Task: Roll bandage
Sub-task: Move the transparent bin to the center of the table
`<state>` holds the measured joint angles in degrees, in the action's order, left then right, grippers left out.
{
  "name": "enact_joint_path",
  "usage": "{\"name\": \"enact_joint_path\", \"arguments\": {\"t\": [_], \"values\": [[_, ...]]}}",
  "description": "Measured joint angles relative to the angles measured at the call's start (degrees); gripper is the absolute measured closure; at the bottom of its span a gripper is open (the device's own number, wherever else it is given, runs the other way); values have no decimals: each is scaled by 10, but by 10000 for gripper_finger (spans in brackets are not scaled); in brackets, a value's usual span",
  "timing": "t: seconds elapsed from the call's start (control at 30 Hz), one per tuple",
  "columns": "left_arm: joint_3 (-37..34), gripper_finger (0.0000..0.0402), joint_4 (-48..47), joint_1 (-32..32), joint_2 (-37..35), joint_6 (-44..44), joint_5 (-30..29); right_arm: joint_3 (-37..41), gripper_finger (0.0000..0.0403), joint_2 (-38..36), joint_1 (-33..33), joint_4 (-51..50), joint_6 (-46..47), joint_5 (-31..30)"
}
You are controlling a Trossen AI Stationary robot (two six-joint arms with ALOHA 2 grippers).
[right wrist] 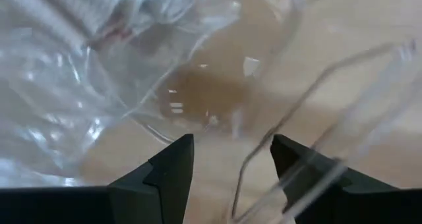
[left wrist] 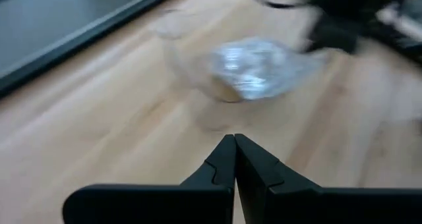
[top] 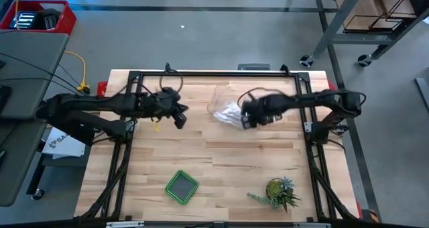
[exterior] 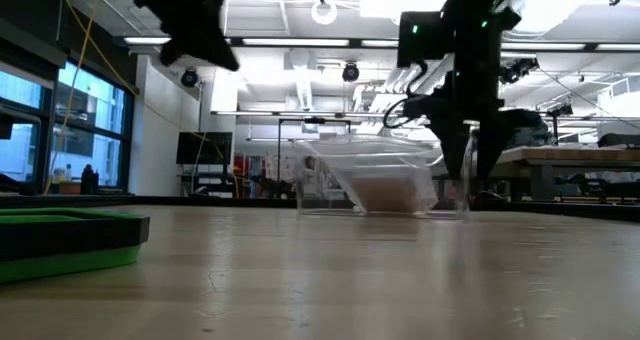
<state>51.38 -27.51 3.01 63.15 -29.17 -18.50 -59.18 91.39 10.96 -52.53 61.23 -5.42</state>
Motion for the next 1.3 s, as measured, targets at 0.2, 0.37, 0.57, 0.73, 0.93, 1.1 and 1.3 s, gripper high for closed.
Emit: {"name": "enact_joint_path", "arguments": {"t": [0.2, 0.37, 0.57, 0.73, 0.93, 1.1, 1.3], "values": [[0, 401, -108, 29, -70, 14, -22, 0, 204, 1, -141, 1, 99, -4], [0, 401, -116, 42, -97, 18, -13, 0, 204, 19, -242, -6, 82, 27], [0, 401, -111, 45, -91, 9, -10, 1, 204, 45, -299, 15, 99, 59], [0, 401, -112, 45, -84, 8, -10, 0, 204, 47, -275, 111, 180, 39], [0, 401, -113, 45, -84, 8, -9, -2, 204, 65, -227, 155, 262, 32], [0, 401, -112, 45, -84, 24, -10, 0, 204, 68, -189, 176, 389, -41], [0, 401, -112, 47, -84, 28, -10, 0, 204, 69, -149, 218, 454, -79]]}}
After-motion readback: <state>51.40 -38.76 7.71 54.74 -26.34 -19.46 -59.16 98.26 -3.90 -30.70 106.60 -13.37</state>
